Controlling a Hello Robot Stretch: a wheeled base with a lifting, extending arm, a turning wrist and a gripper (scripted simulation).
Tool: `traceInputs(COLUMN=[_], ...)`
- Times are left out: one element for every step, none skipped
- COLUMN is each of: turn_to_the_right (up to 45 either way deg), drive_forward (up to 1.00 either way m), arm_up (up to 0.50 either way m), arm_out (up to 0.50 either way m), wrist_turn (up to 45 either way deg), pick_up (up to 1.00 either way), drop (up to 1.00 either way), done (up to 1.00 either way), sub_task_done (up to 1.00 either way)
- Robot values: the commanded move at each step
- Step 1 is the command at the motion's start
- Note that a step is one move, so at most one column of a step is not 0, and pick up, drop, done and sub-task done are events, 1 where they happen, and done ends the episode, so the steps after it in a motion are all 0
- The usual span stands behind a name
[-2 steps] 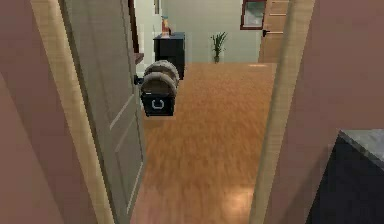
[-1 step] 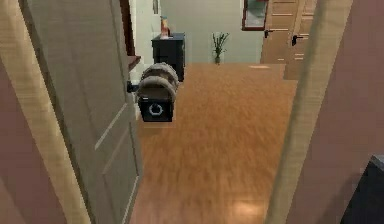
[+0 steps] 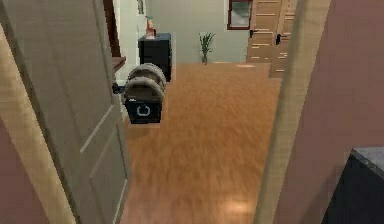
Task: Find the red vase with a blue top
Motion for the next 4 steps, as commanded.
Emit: traceInputs(turn_to_the_right=[0.0, 0.0, 0.0, -6.0], drive_forward=[1.00, 1.00, 0.50, 0.00], arm_up=[0.00, 0.00, 0.00, 0.00], arm_out=[0.00, 0.00, 0.00, 0.00], wrist_turn=[0.0, 0.0, 0.0, 0.0], pick_up=[0.00, 0.00, 0.00, 0.00], drop=[0.00, 0.00, 0.00, 0.00], done=[0.00, 0.00, 0.00, 0.00], sub_task_done=[0.00, 0.00, 0.00, 0.00])
